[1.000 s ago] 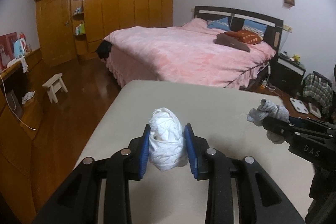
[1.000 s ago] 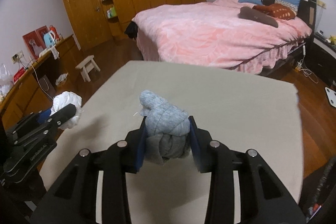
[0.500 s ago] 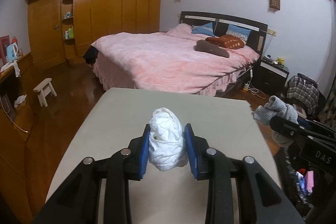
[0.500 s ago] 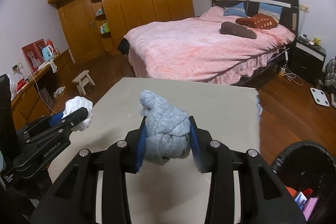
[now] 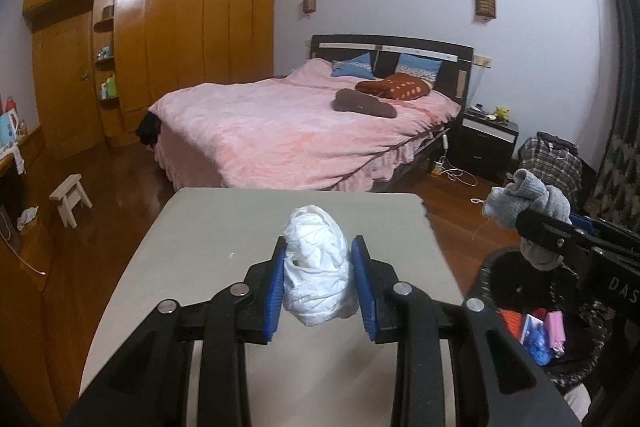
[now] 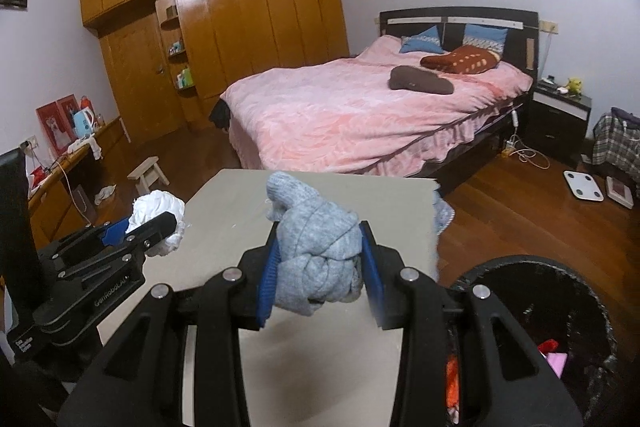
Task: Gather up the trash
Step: 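Carry both cloth balls over the black bin and open both grippers to drop them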
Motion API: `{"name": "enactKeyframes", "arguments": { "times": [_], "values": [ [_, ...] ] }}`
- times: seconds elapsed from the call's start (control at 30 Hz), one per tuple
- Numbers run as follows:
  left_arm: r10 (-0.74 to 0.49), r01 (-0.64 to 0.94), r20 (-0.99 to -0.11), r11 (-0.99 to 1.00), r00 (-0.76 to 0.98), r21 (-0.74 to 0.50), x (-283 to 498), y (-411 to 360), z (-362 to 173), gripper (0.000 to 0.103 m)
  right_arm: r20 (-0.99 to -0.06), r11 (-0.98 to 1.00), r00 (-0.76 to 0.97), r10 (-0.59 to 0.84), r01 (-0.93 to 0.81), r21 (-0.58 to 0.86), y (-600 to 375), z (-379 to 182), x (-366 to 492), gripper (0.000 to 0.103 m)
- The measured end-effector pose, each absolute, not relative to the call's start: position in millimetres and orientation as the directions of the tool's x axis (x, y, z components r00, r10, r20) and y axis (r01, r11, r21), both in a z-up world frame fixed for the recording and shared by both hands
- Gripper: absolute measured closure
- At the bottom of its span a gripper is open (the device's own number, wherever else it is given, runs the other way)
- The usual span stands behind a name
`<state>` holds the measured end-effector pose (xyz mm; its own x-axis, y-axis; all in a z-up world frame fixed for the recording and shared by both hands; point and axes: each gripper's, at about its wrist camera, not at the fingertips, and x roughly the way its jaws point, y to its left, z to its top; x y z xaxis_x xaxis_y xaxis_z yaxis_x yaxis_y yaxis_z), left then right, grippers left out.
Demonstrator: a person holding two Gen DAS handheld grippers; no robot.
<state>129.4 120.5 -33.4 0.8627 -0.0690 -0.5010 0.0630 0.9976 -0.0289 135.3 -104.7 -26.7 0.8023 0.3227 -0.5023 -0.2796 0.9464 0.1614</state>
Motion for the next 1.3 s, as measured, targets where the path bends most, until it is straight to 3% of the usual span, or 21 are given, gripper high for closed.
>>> {"name": "enactKeyframes", "arguments": {
  "times": [1.3],
  "values": [
    [-0.318, 0.355, -0.429, 0.935, 0.845, 0.005, 81.7, -40.8, -6.0, 0.071, -0.447, 0.992, 0.891, 0.076, -0.025, 0.12, -253.9, -19.8, 45.5, 0.067]
  ]
}}
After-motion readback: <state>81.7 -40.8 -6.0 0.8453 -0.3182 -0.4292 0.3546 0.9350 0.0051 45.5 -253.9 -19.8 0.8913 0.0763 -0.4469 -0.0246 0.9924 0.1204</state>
